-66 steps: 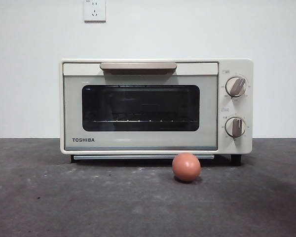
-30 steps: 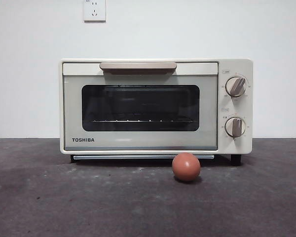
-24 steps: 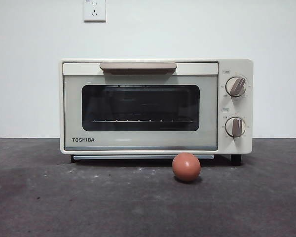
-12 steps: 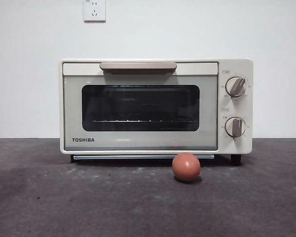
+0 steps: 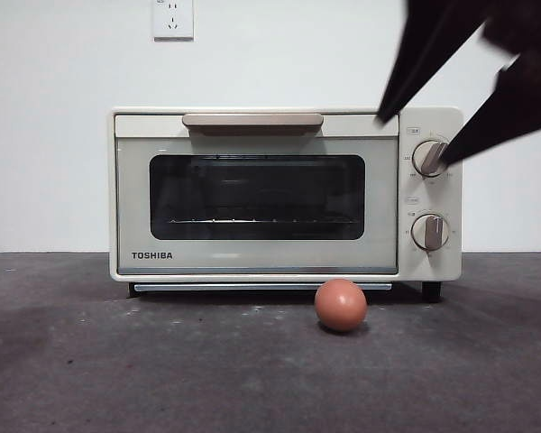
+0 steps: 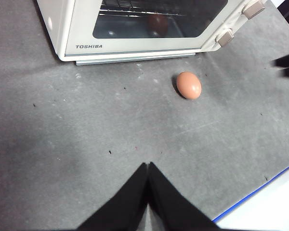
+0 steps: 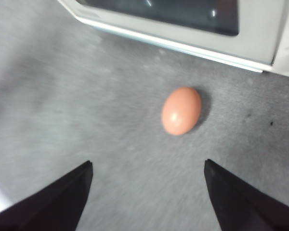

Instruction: Eggoven

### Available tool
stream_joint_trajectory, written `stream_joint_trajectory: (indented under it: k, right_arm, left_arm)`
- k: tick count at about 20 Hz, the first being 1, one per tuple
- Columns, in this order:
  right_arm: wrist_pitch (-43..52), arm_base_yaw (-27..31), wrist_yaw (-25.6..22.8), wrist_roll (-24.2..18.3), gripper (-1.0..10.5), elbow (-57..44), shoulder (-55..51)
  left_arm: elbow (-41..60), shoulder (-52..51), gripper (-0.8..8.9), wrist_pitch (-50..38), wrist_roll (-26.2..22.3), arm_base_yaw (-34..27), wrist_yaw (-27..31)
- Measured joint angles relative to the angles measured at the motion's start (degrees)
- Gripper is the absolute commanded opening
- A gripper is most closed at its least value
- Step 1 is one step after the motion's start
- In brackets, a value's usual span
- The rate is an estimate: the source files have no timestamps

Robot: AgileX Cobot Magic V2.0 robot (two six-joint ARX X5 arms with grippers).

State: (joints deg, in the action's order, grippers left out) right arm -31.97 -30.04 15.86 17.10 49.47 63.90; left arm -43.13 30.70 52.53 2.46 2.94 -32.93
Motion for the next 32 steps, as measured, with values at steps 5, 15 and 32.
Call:
stream_joint_trajectory:
  k: [5, 15, 32]
  right_arm:
    - [9.2, -7.1, -9.8, 2.9, 3.7, 0.0, 11.5]
    - [19.5, -9.0, -18.6, 6.0, 3.7, 0.5, 25.4]
    - [25.6, -9.0, -20.5, 8.3, 3.3, 0.9, 33.7]
  left_arm:
    - [0.0, 0.0, 0.07, 0.0, 0.0, 1.0, 0.0]
    - [0.0, 0.0, 0.07, 0.0, 0.0, 3.4, 0.0]
    - [0.0, 0.0, 0.07, 0.0, 0.0, 4.6, 0.0]
